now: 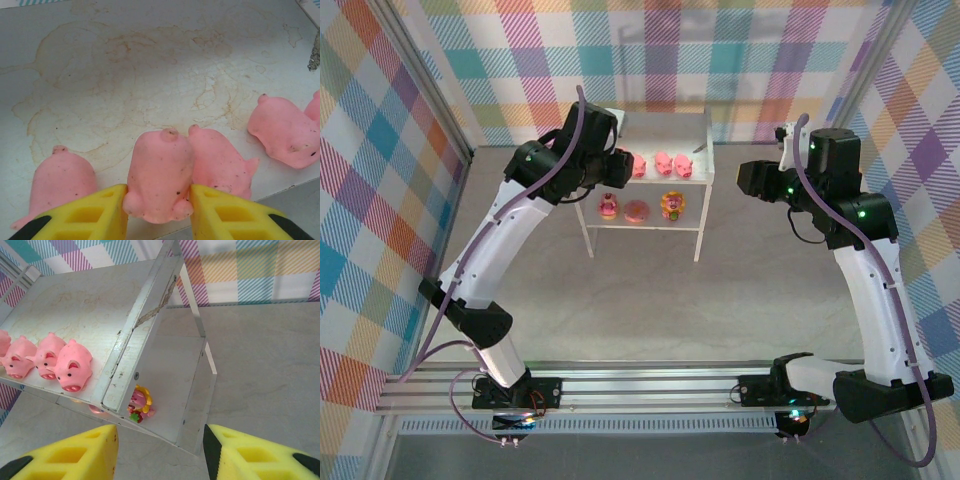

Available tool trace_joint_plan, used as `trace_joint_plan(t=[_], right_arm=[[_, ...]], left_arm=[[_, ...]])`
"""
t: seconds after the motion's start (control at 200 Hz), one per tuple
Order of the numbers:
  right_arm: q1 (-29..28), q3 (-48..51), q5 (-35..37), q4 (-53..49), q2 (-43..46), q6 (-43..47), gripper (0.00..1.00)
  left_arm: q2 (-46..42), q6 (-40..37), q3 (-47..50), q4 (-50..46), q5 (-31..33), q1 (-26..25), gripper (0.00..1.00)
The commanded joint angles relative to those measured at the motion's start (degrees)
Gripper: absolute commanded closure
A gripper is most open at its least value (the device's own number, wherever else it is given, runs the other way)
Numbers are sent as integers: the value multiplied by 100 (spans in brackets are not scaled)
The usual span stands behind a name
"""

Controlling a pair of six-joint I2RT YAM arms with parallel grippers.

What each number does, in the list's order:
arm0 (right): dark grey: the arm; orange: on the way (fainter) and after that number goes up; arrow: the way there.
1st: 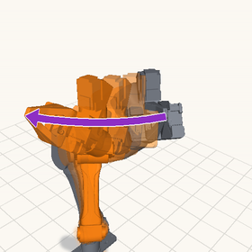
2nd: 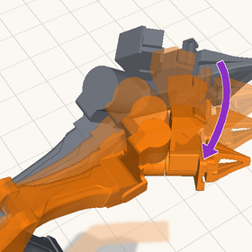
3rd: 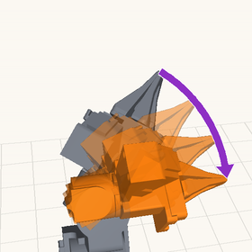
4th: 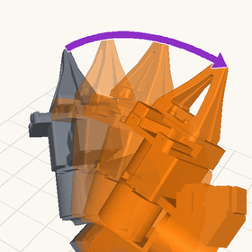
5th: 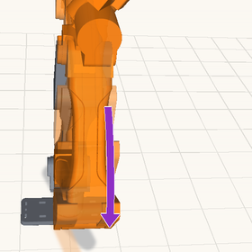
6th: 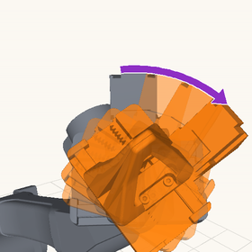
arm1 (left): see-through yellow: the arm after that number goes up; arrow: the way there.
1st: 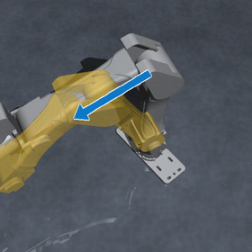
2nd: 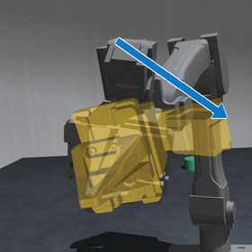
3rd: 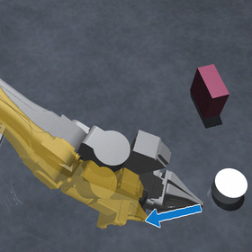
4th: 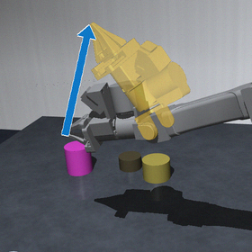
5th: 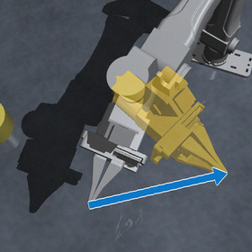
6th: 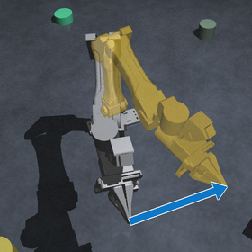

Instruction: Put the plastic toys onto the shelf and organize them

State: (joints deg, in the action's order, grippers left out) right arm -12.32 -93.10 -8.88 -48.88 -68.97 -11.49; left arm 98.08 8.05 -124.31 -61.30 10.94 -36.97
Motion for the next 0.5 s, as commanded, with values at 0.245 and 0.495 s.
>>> trace_joint_plan(t=[0.245, 0.495], right_arm=[[52, 38, -190, 212, 49, 29, 51], [51, 28, -236, 221, 15, 28, 50]], left_arm=[[-307, 125, 75, -94, 152, -34, 65], [-241, 145, 70, -206, 207, -56, 65]])
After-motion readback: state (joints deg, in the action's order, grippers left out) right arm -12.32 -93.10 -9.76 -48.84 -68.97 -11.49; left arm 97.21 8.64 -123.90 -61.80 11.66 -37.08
